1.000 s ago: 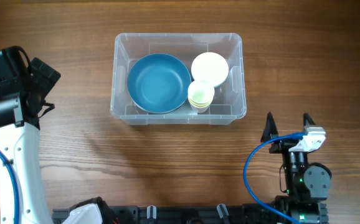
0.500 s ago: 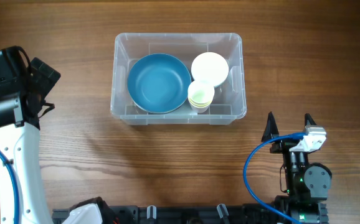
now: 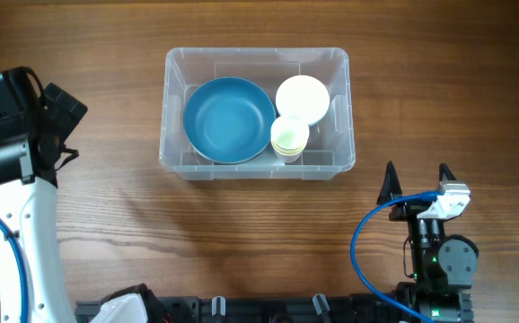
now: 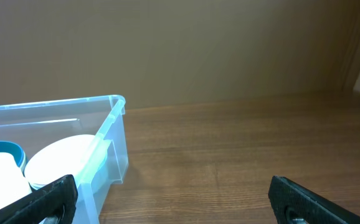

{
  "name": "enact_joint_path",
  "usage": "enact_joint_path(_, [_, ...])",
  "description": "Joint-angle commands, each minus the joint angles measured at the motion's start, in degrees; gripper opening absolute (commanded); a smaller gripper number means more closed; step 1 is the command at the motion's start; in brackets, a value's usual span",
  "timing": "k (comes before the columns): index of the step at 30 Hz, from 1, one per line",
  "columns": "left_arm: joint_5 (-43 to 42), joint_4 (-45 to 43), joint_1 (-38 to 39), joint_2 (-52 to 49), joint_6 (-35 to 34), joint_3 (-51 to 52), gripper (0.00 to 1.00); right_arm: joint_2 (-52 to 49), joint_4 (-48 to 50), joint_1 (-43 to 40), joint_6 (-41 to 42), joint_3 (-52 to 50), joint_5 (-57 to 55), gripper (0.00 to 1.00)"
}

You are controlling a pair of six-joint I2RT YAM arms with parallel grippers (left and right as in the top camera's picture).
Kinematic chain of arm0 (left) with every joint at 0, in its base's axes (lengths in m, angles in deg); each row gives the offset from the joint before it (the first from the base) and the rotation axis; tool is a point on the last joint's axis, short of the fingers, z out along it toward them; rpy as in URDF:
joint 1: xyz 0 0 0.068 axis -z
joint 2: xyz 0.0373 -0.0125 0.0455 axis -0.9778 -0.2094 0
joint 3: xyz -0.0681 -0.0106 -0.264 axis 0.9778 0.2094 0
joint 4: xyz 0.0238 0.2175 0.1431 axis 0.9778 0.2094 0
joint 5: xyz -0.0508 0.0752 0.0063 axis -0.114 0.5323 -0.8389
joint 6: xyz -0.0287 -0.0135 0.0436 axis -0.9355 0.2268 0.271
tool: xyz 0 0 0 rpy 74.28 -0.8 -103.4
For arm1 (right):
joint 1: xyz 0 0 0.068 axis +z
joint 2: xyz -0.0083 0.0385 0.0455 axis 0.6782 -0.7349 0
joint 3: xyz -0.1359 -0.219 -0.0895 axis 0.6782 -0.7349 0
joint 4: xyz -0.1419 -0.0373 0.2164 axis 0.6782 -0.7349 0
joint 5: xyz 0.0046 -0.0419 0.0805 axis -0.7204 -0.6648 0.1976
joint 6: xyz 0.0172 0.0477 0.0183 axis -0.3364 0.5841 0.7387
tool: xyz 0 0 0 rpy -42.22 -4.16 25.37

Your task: Pack container

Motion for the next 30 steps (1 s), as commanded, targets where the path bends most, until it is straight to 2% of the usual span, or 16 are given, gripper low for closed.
enact_joint_path(1, [-0.3, 0.2, -0.2, 7.9, 0.3, -0.4, 1.00, 0.3, 0.5, -0.2, -0.4, -0.3, 0.9, 0.99])
enact_joint_path(8, [-0.3, 0.2, 0.2, 29.5, 0.3, -0.4, 1.00, 0.3, 0.5, -0.2, -0.4, -0.3, 0.9, 1.00])
enact_joint_path(13, [-0.3, 0.2, 5.1, 47.6, 0.3, -0.4, 1.00, 0.3, 0.5, -0.2, -0.4, -0.3, 0.9, 0.99])
enact_joint_path(17, [-0.3, 0.2, 9.2, 56.1, 0.3, -0.4, 1.00, 0.3, 0.5, -0.2, -0.4, -0.3, 0.9, 1.00])
enact_joint_path(24, [-0.3, 8.6, 14.1, 64.0, 0.4, -0.4, 1.00, 0.3, 0.5, -0.2, -0.4, -0.3, 0.9, 0.99])
enact_joint_path(30, [1.0, 13.0, 14.3, 64.4, 0.5, 0.6, 1.00, 0.3, 0.5, -0.2, -0.4, -0.3, 0.9, 1.00])
